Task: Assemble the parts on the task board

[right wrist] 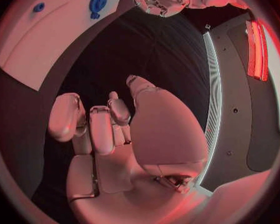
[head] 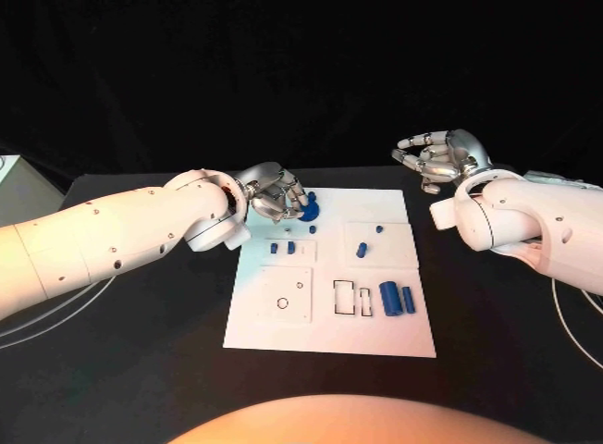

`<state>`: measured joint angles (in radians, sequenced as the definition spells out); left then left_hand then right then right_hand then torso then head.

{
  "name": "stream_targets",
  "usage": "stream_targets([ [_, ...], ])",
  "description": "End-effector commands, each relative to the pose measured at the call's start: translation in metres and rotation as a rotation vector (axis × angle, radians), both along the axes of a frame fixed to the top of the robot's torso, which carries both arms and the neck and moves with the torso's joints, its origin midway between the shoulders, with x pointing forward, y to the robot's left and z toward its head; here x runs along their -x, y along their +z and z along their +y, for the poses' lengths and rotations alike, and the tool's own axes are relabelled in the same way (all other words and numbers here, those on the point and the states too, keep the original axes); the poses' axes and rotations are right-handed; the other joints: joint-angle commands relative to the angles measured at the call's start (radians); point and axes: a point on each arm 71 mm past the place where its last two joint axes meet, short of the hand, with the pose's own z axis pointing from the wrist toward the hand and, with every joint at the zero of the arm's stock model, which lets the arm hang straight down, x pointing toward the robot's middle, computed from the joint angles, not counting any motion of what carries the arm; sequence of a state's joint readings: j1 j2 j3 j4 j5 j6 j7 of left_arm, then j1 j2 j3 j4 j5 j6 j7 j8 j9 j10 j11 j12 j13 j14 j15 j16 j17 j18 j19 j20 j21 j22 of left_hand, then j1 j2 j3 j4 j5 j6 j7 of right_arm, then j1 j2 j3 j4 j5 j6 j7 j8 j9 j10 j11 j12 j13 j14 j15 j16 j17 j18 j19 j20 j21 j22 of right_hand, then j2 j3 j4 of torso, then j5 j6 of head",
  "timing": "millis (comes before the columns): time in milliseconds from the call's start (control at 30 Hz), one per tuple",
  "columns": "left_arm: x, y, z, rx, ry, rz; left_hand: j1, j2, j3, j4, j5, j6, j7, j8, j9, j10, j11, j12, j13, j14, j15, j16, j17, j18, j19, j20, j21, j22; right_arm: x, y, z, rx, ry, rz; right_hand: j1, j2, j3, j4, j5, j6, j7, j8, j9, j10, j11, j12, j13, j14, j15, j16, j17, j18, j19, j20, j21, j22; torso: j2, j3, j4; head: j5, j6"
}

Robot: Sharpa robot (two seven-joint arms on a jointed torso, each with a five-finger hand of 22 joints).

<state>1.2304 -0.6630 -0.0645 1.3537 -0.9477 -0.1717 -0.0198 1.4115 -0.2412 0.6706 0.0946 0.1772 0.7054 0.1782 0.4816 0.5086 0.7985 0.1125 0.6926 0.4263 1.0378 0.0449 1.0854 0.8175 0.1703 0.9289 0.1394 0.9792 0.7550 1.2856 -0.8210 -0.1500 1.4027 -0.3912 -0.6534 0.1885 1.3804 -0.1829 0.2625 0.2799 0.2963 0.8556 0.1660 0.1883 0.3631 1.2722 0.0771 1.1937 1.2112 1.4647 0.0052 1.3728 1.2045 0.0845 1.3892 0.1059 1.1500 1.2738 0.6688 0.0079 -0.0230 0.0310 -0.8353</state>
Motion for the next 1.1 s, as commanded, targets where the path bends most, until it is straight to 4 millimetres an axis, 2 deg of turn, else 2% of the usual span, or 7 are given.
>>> stream_targets([
  [33, 0.002, 0.007, -0.011, 0.003, -0.103, -0.205, -0.01, -0.007, 0.004, -0.023, -0.005, 0.009, 0.001, -0.016, -0.029, -0.003, 0.003, -0.031, -0.04, -0.005, 0.001, 0.001, -0.021, 0.014, -0.009, 0.001, 0.011, 0.007, 0.0, 0.0, 0.002, -0.004, 0.023, -0.007, -0.006, -0.003, 0.008, 0.0, 0.006, -0.006, -0.001, 0.006, 0.001, -0.008, 0.0, -0.003, -0.001, 0.001, -0.006, -0.005, -0.001, 0.009, -0.002, -0.005, -0.004, -0.001, 0.002, 0.0, -0.0006, -0.005, 0.005],
  [200, -0.001, -0.003, -0.023, -0.086, -0.162, -0.277, -0.024, -0.019, -0.002, -0.045, -0.007, 0.021, -0.006, -0.041, -0.064, -0.011, 0.011, -0.073, -0.089, -0.002, 0.006, 0.013, -0.043, 0.013, -0.011, 0.005, 0.018, 0.014, 0.0, 0.0, 0.003, -0.001, 0.026, -0.01, -0.004, -0.004, 0.013, -0.002, 0.007, -0.009, -0.001, 0.007, 0.002, -0.024, 0.0, -0.023, -0.02, -0.001, -0.006, -0.01, -0.007, 0.01, -0.005, -0.005, -0.012, -0.006, 0.002, 0.0002, -0.0001, -0.01, 0.013],
  [400, -0.006, -0.014, -0.033, -0.196, -0.208, -0.314, -0.039, -0.028, -0.017, -0.056, -0.007, 0.039, -0.013, -0.061, -0.091, -0.02, 0.019, -0.107, -0.13, 0.001, 0.014, 0.031, -0.062, 0.014, -0.011, 0.012, 0.018, 0.015, 0.0, 0.001, 0.005, 0.005, 0.029, -0.018, -0.006, -0.008, 0.026, -0.004, 0.008, -0.015, -0.001, 0.012, 0.003, -0.07, -0.001, -0.086, -0.083, -0.004, -0.007, -0.018, -0.014, 0.012, -0.008, -0.005, -0.026, -0.015, 0.001, 0.0003, -0.0014, -0.01, 0.013],
  [600, -0.01, -0.026, -0.04, -0.3, -0.237, -0.316, -0.044, -0.031, -0.032, -0.066, -0.008, 0.051, -0.021, -0.075, -0.109, -0.033, 0.022, -0.13, -0.159, 0.004, 0.017, 0.05, -0.076, 0.014, -0.008, 0.017, 0.021, 0.017, 0.0, 0.001, 0.006, 0.01, 0.031, -0.027, -0.013, -0.023, 0.068, -0.004, 0.007, -0.028, -0.001, 0.029, 0.007, -0.235, -0.002, -0.355, -0.352, -0.018, -0.007, -0.042, -0.039, 0.019, -0.021, -0.006, -0.073, -0.043, 0.001, 0.0008, -0.0009, -0.012, 0.015],
  [700, -0.011, -0.029, -0.041, -0.334, -0.244, -0.312, -0.047, -0.032, -0.039, -0.068, -0.01, 0.056, -0.022, -0.078, -0.113, -0.034, 0.022, -0.134, -0.165, 0.005, 0.018, 0.057, -0.08, 0.014, -0.007, 0.018, 0.022, 0.018, 0.0, 0.002, 0.007, 0.011, 0.032, -0.03, -0.021, -0.038, 0.102, -0.005, 0.006, -0.036, -0.002, 0.042, 0.01, -0.233, -0.002, -0.437, -0.444, -0.032, -0.009, -0.075, -0.076, 0.027, -0.037, -0.006, -0.127, -0.076, 0.001, 0.0006, 0.0002, -0.013, 0.017],
  [1100, -0.012, -0.033, -0.047, -0.391, -0.255, -0.302, -0.048, -0.03, -0.057, -0.074, -0.011, 0.069, -0.023, -0.092, -0.128, -0.032, 0.022, -0.143, -0.185, 0.019, 0.018, 0.087, -0.085, 0.012, 0.006, 0.019, 0.035, 0.031, 0.0, 0.002, 0.008, 0.018, 0.038, -0.04, -0.047, -0.057, 0.157, -0.014, 0.004, -0.039, 0.002, 0.067, 0.014, -0.232, 0.004, -0.605, -0.628, -0.04, -0.004, -0.107, -0.1, 0.034, -0.044, -0.004, -0.187, -0.11, 0.001, 0.0003, -0.0006, -0.016, 0.013],
])
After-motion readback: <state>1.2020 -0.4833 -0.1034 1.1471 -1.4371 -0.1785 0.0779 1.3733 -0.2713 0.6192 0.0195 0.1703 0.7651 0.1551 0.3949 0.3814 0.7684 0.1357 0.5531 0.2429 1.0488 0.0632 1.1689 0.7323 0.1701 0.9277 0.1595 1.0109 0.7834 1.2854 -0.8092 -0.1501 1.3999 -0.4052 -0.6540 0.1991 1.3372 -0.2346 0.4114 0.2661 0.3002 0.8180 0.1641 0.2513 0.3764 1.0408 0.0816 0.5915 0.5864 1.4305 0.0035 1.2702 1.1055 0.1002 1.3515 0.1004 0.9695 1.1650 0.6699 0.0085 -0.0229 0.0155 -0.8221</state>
